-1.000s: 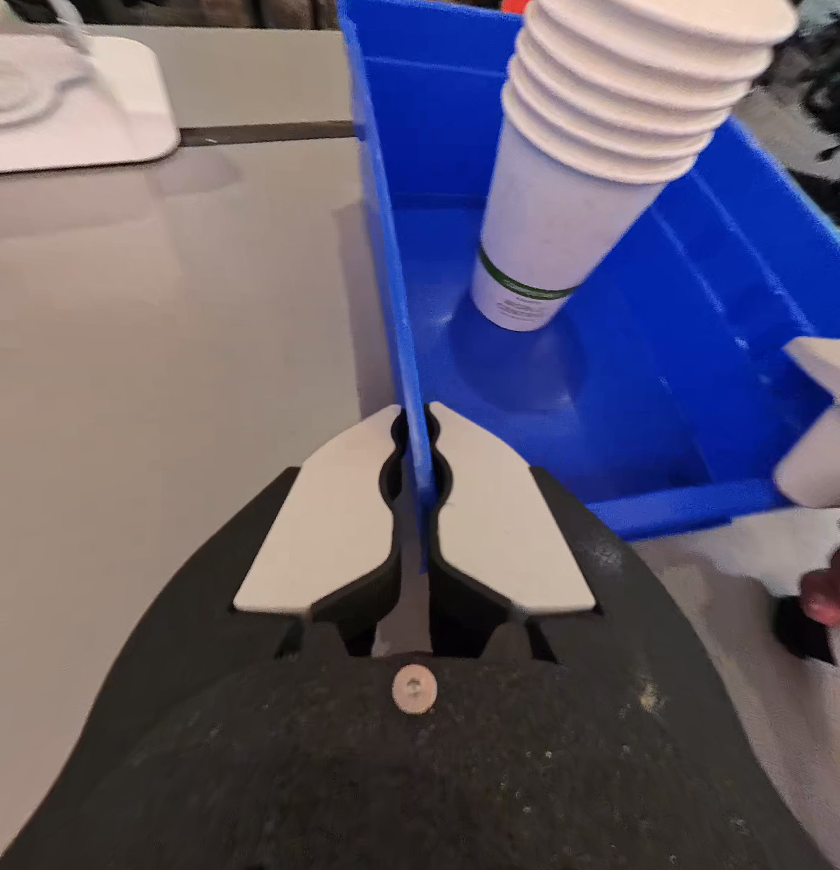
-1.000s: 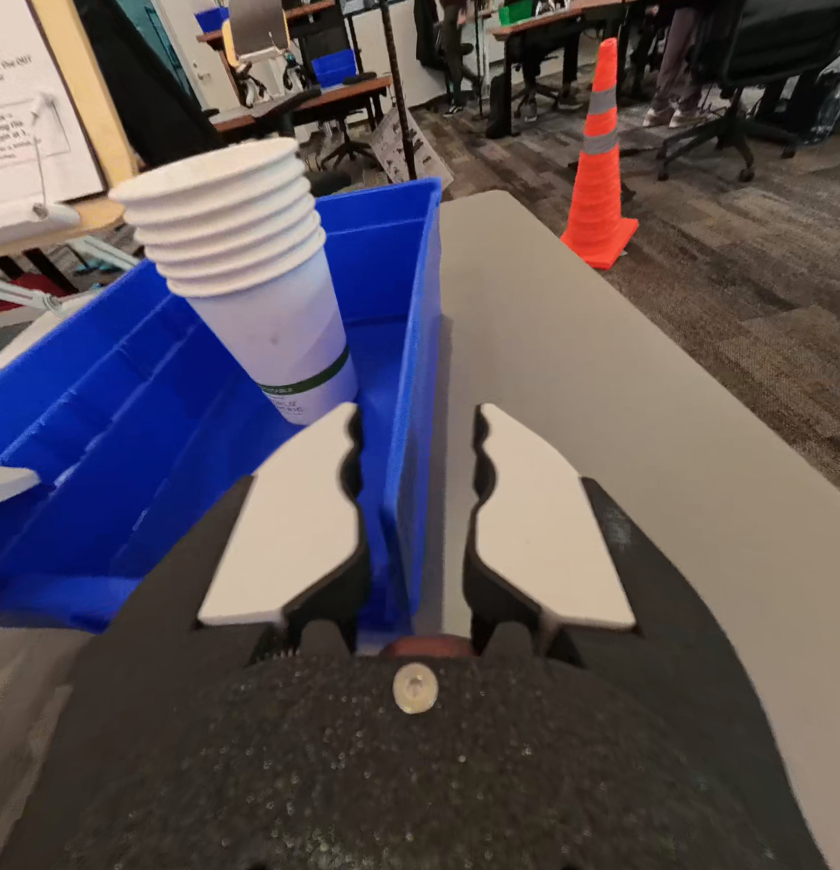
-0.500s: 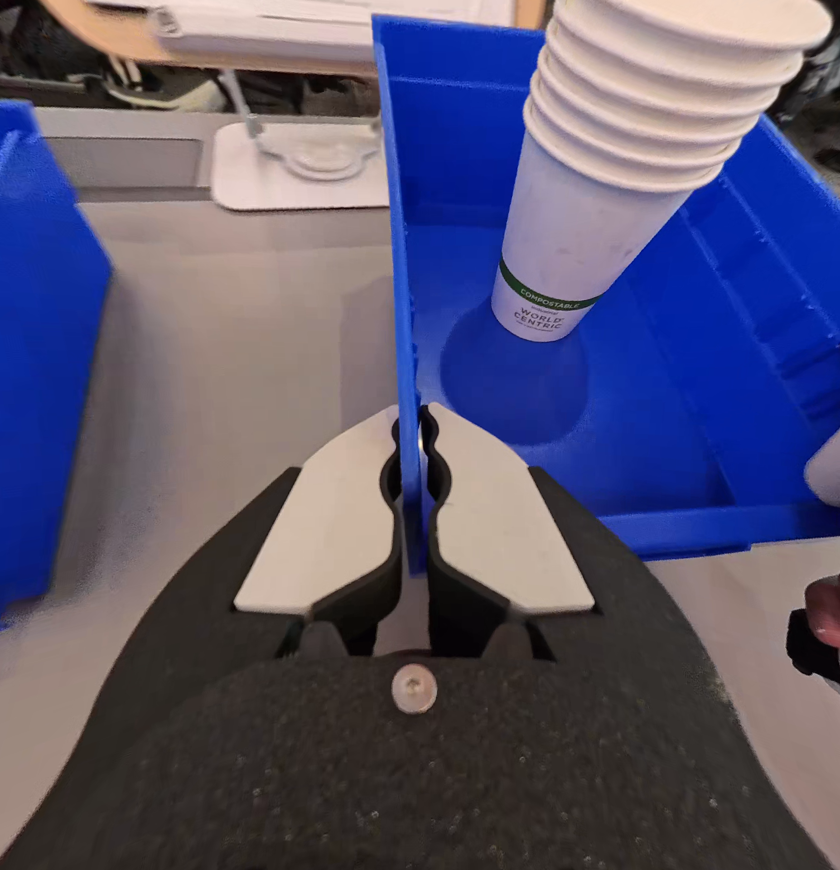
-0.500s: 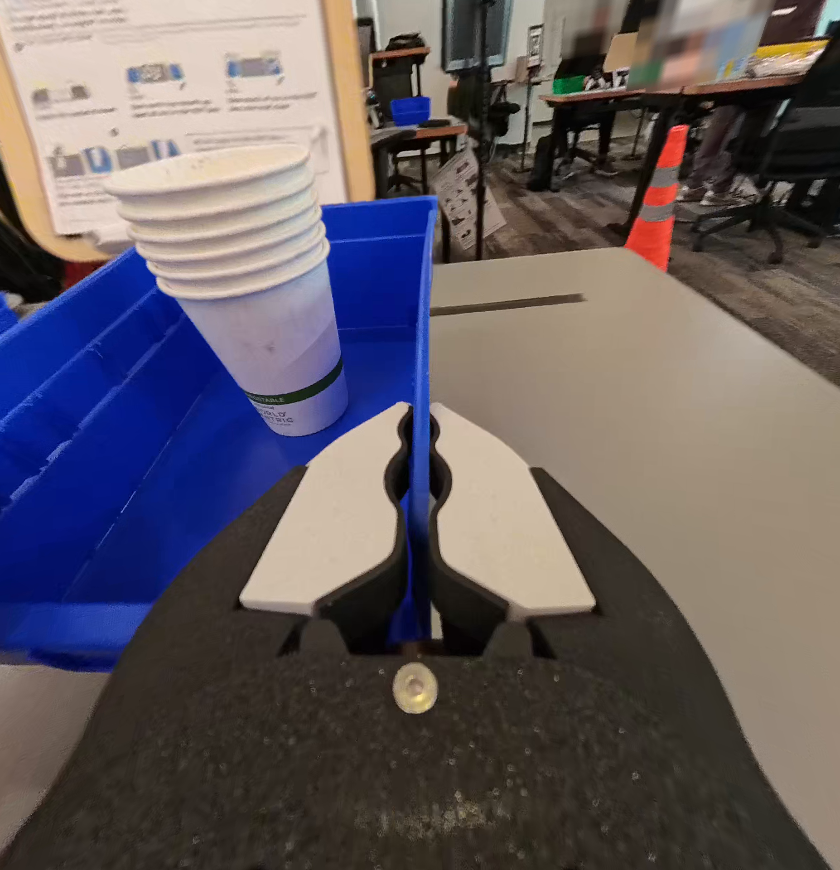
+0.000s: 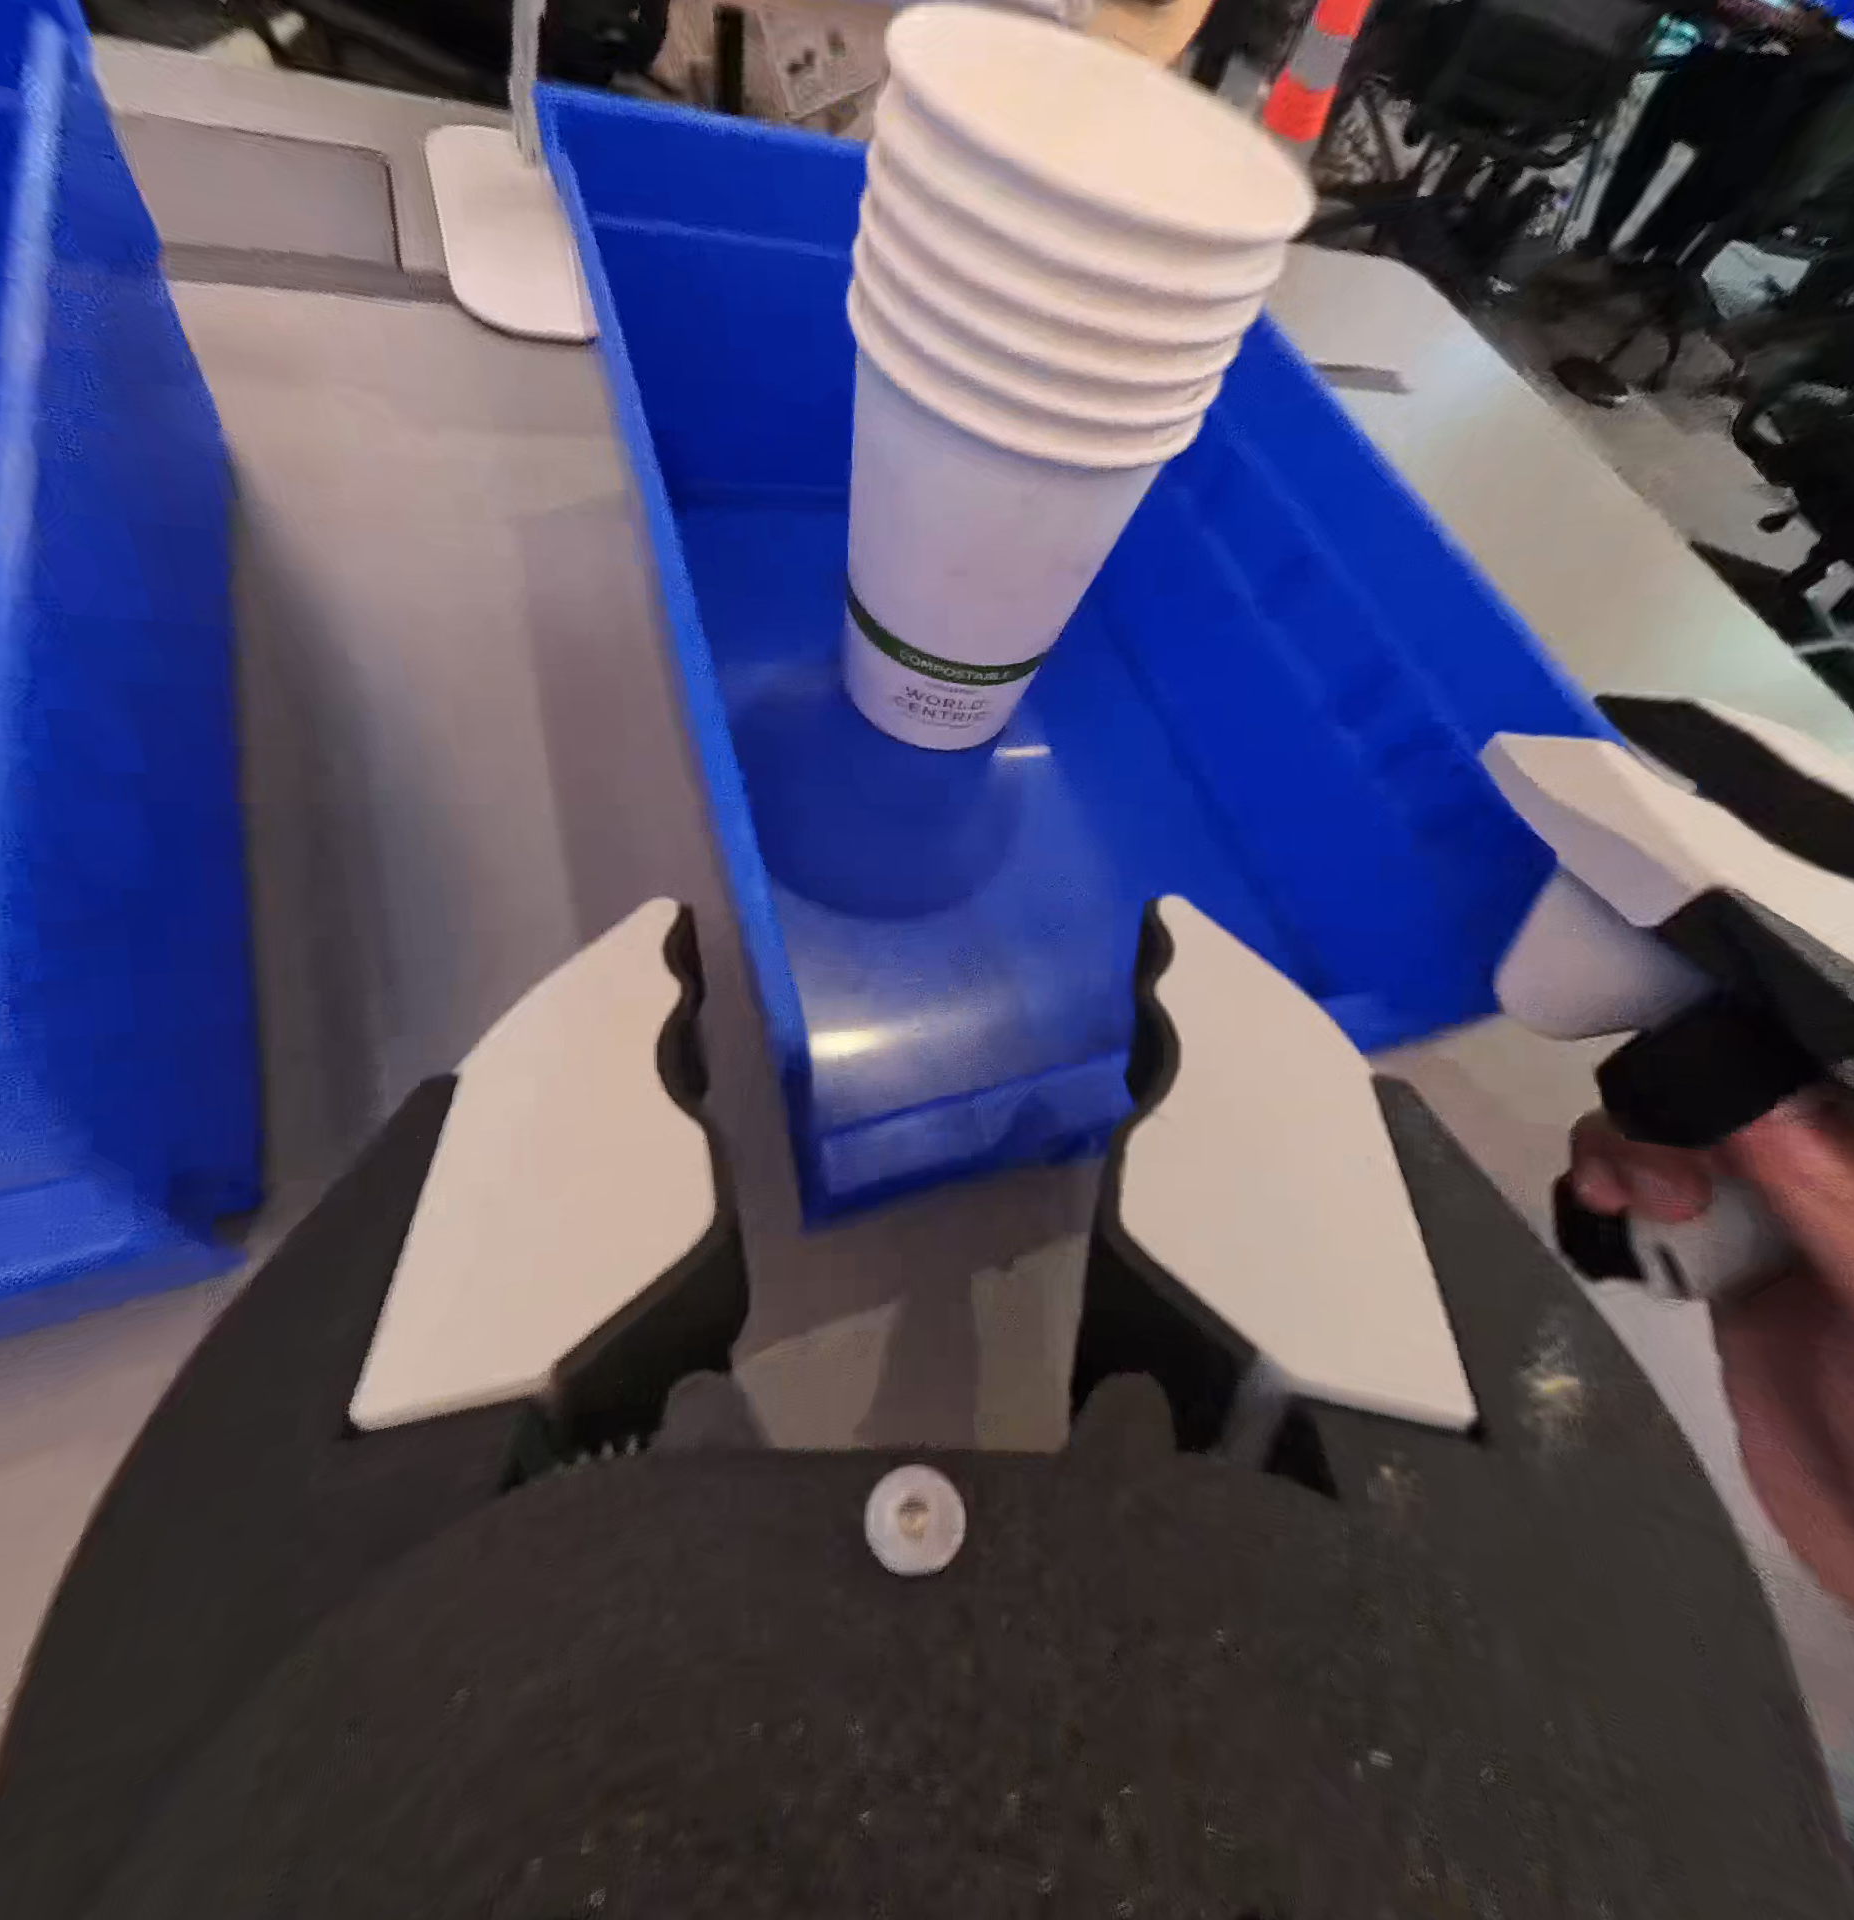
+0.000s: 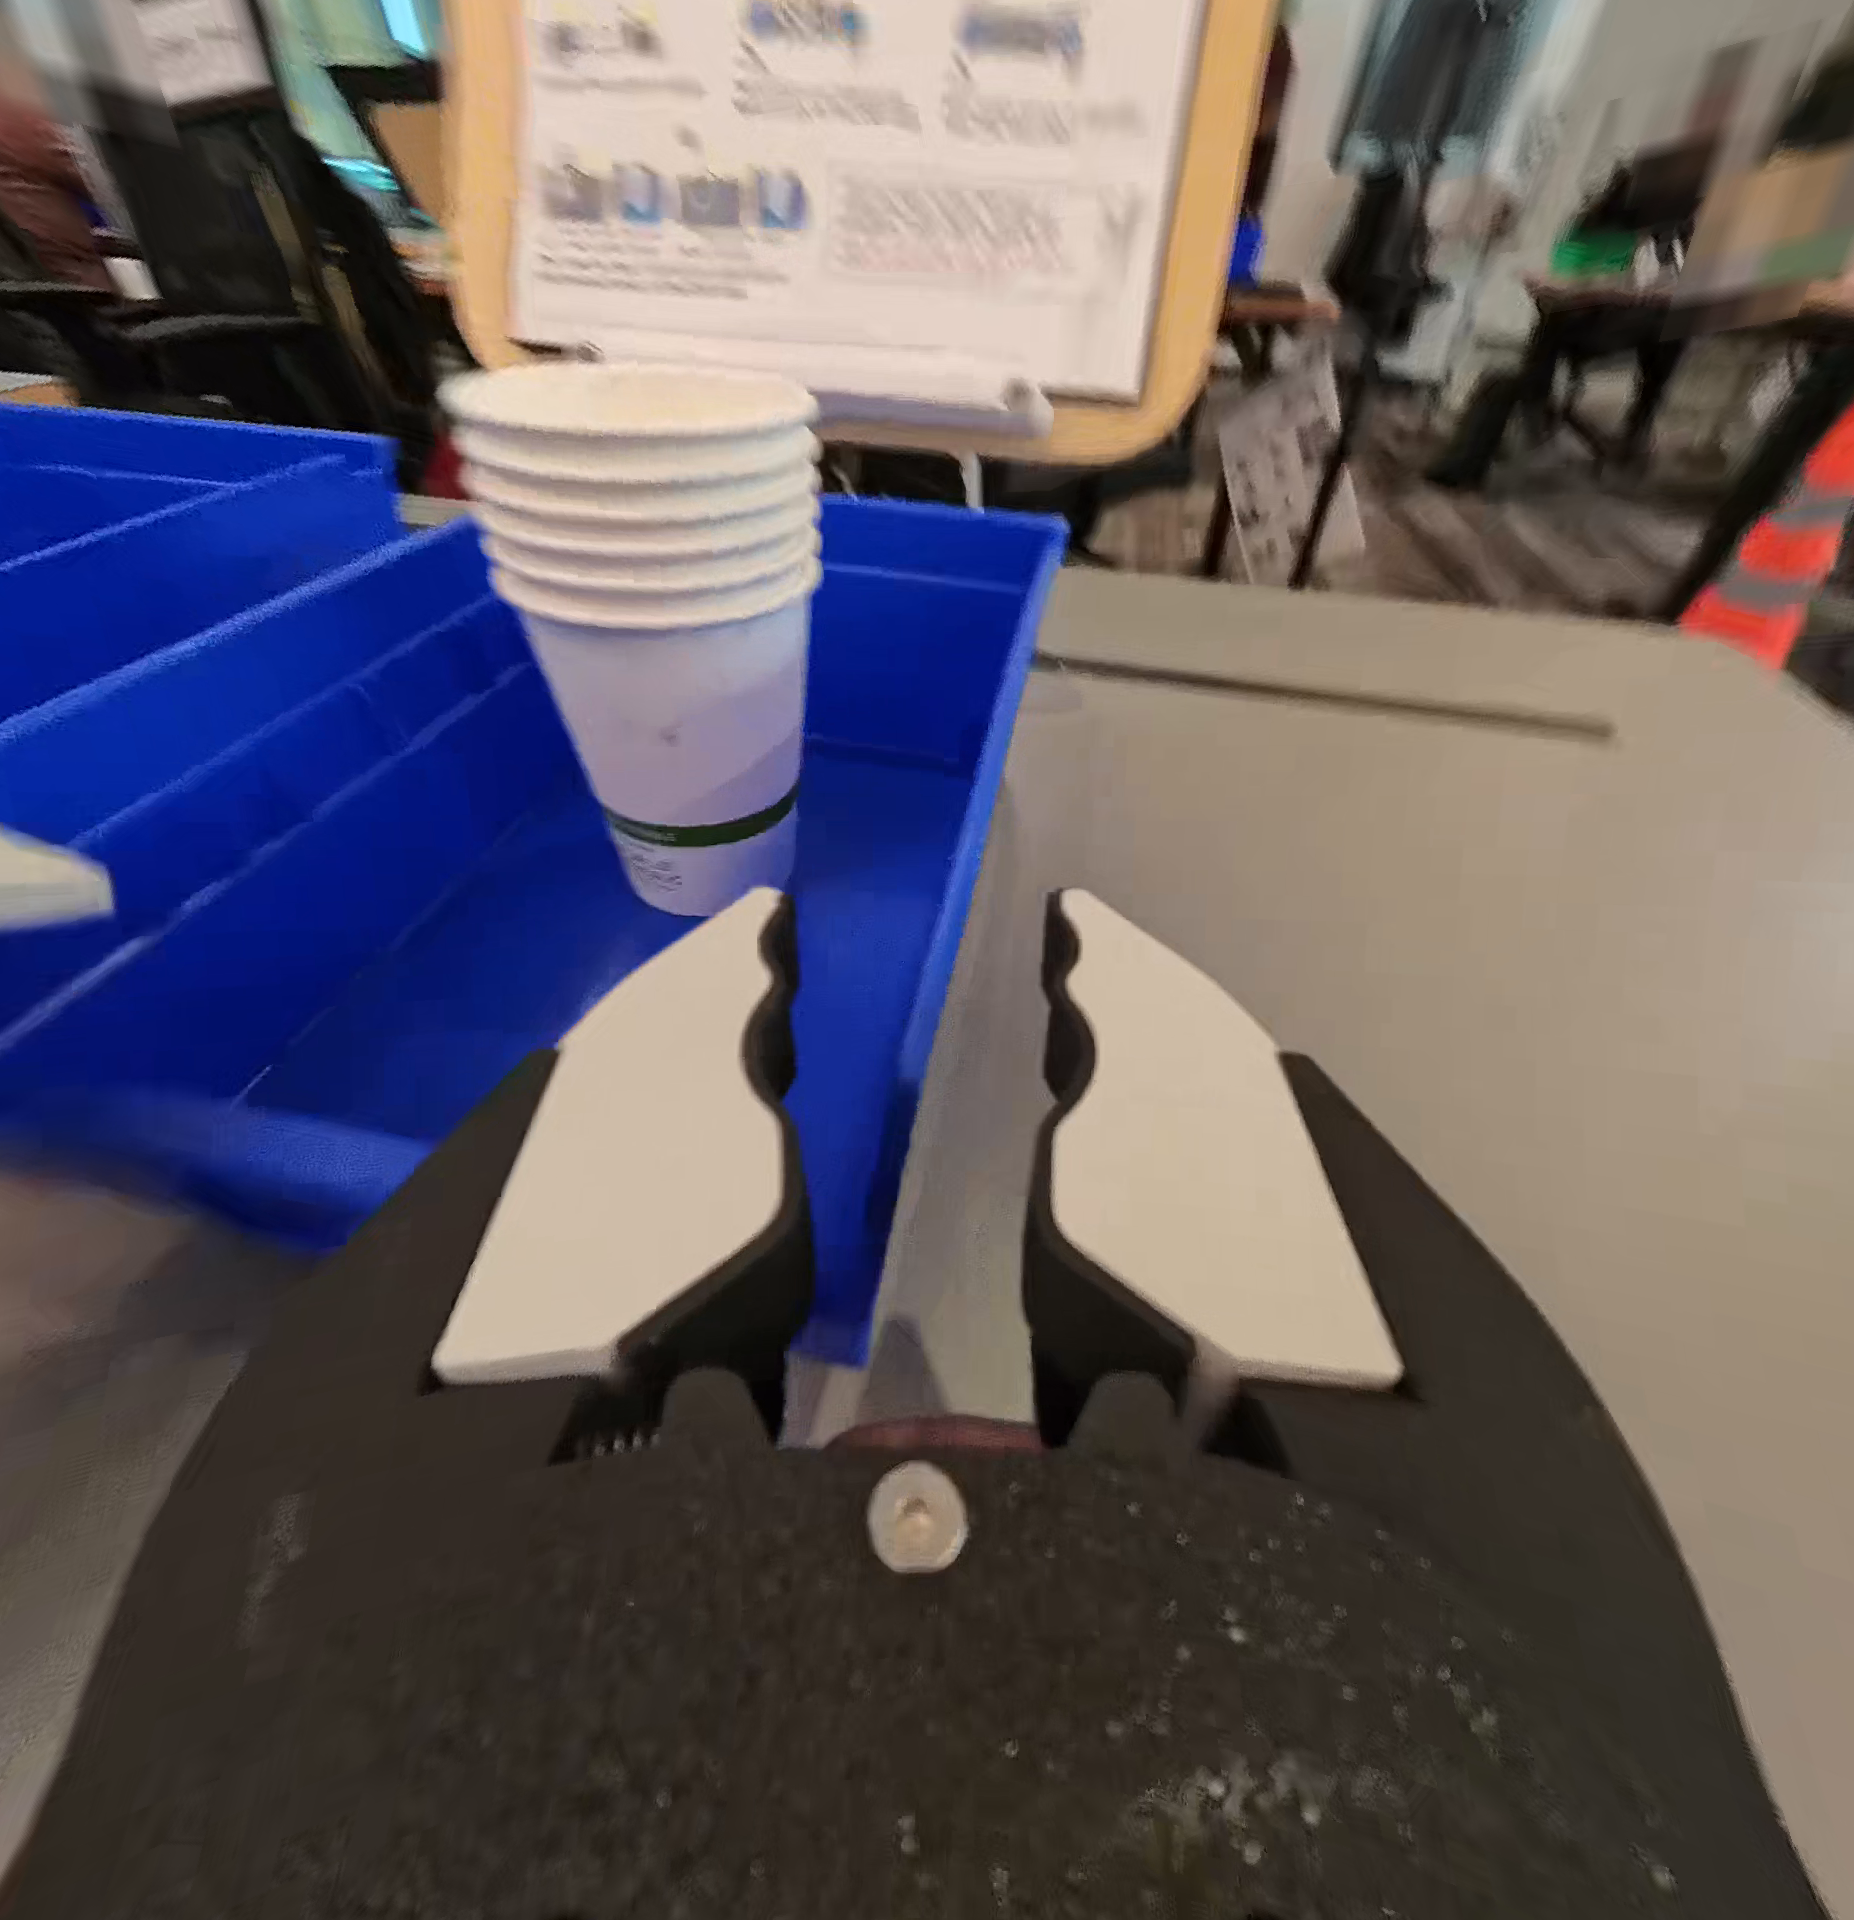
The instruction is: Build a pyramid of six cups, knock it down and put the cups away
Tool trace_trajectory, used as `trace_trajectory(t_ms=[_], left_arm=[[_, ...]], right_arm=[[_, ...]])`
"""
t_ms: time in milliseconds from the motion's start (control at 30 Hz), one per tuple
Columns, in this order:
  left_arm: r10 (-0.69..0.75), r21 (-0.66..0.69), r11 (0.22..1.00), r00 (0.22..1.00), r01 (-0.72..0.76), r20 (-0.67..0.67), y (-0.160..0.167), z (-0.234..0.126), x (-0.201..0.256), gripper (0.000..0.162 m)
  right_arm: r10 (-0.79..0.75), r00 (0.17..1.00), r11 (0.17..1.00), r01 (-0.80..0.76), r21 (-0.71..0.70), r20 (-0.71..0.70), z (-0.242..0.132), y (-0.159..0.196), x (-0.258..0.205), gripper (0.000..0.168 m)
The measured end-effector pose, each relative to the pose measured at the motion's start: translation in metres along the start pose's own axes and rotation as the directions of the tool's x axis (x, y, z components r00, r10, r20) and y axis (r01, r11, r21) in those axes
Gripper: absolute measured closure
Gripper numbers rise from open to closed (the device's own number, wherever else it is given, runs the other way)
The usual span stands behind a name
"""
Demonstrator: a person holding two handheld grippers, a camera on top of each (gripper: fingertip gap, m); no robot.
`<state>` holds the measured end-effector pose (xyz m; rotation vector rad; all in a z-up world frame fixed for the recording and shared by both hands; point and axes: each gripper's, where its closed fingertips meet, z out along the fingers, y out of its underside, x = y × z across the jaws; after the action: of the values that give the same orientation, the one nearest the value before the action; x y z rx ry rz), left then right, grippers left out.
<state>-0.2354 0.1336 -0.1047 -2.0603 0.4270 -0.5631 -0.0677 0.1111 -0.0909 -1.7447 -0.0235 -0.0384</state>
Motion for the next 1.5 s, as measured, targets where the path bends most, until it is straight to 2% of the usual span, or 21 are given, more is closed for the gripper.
trace_trajectory(t_ms=[100,233,300,367,433,500,533,633,667,700,733,767,833,967,1067,1133,1167,1233,1267,1367,1500], left_arm=[[0.040,0.084,0.996,0.998,-0.036,-0.041,-0.015,-0.051,-0.005,0.082],[-0.015,0.065,0.998,0.994,0.022,-0.105,-0.002,-0.113,-0.041,0.081],[-0.002,0.027,1.000,1.000,0.002,-0.020,0.009,-0.128,-0.082,0.081],[0.054,0.026,0.998,0.983,-0.059,0.177,0.006,-0.137,-0.148,0.078],[0.046,0.037,0.997,0.944,-0.062,0.328,-0.002,-0.141,-0.217,0.084],[-0.026,0.008,1.000,0.944,0.025,0.330,-0.002,-0.132,-0.261,0.089],[-0.063,-0.006,0.998,0.949,0.068,0.310,-0.004,-0.124,-0.276,0.094],[-0.110,-0.042,0.991,0.949,0.128,0.296,-0.009,-0.100,-0.308,0.094],[-0.106,-0.069,0.989,0.957,0.129,0.271,-0.009,-0.090,-0.310,0.099],[-0.101,-0.091,0.988,0.963,0.128,0.251,-0.008,-0.083,-0.310,0.112],[-0.103,-0.107,0.986,0.967,0.130,0.232,-0.007,-0.078,-0.308,0.143],[-0.106,-0.103,0.985,0.960,0.136,0.259,-0.005,-0.080,-0.310,0.155],[-0.092,-0.094,0.988,0.958,0.121,0.273,0.002,-0.089,-0.302,0.156],[-0.051,-0.076,0.994,0.931,0.084,0.361,0.030,-0.131,-0.282,0.157],[-0.096,-0.043,0.992,0.918,0.122,0.385,0.053,-0.165,-0.265,0.157],[-0.121,-0.025,0.990,0.915,0.142,0.384,0.065,-0.183,-0.254,0.157],[-0.132,-0.014,0.989,0.914,0.149,0.384,0.070,-0.190,-0.249,0.156],[-0.126,-0.004,0.990,0.890,0.142,0.439,0.078,-0.206,-0.247,0.157],[-0.110,-0.003,0.992,0.886,0.124,0.450,0.079,-0.212,-0.245,0.157],[-0.129,0.096,0.991,0.889,0.096,0.439,0.065,-0.228,-0.231,0.155],[-0.080,0.238,0.971,0.896,-0.030,0.437,0.015,-0.245,-0.188,0.156]], right_arm=[[-0.129,0.990,0.986,0.121,0.116,0.061,-0.032,-0.016,-0.002,0.113],[-0.099,0.980,0.981,0.067,0.184,0.172,-0.053,-0.027,-0.020,0.112],[-0.104,0.973,0.976,0.060,0.208,0.207,-0.060,-0.030,-0.039,0.113],[-0.126,0.952,0.976,0.070,0.204,0.278,-0.067,-0.029,-0.071,0.113],[-0.146,0.923,0.981,0.088,0.175,0.355,-0.074,-0.020,-0.107,0.112],[-0.162,0.891,0.982,0.104,0.156,0.424,-0.082,-0.011,-0.142,0.113],[-0.173,0.878,0.982,0.120,0.145,0.447,-0.085,-0.005,-0.157,0.113],[-0.174,0.849,0.985,0.155,0.080,0.499,-0.086,0.015,-0.196,0.113],[-0.167,0.848,0.985,0.161,0.056,0.503,-0.083,0.020,-0.206,0.113],[-0.161,0.855,0.986,0.166,0.035,0.492,-0.078,0.023,-0.214,0.112],[-0.151,0.868,0.986,0.167,0.008,0.473,-0.072,0.024,-0.220,0.111],[-0.130,0.883,0.988,0.153,-0.016,0.451,-0.064,0.023,-0.227,0.111],[-0.078,0.910,0.990,0.120,-0.079,0.406,-0.049,0.020,-0.240,0.110],[-0.022,0.912,0.982,0.096,-0.163,0.409,-0.030,0.021,-0.277,0.110],[-0.018,0.927,0.974,0.101,-0.203,0.375,-0.020,0.029,-0.296,0.113],[-0.014,0.944,0.969,0.094,-0.227,0.331,-0.016,0.034,-0.302,0.128],[0.021,0.932,0.971,0.067,-0.228,0.362,-0.020,0.032,-0.310,0.140],[0.047,0.947,0.969,0.034,-0.244,0.317,-0.025,0.027,-0.307,0.162],[0.033,0.949,0.970,0.045,-0.240,0.312,-0.027,0.024,-0.308,0.164],[-0.003,0.954,0.987,0.052,-0.155,0.300,-0.035,-0.004,-0.303,0.165],[-0.060,0.970,0.996,0.041,0.082,0.237,-0.062,-0.082,-0.266,0.166]])
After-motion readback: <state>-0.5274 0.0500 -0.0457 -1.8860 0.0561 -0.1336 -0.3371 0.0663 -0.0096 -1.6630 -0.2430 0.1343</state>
